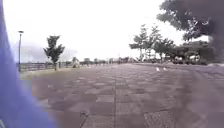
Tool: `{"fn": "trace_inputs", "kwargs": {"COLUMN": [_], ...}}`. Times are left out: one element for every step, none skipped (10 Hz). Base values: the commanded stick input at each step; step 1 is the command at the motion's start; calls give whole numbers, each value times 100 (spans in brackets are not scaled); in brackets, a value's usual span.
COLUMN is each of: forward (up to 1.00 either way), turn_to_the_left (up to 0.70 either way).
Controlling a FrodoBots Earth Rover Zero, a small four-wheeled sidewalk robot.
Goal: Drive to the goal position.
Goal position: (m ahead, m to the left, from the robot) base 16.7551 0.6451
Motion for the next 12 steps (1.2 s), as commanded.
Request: {"fn": "trace_inputs", "kwargs": {"forward": [100,100,100,100,100,100,100,100,100,100,100,100], "turn_to_the_left": [0,0,0,0,0,0,5,22,37,0,0,0]}}
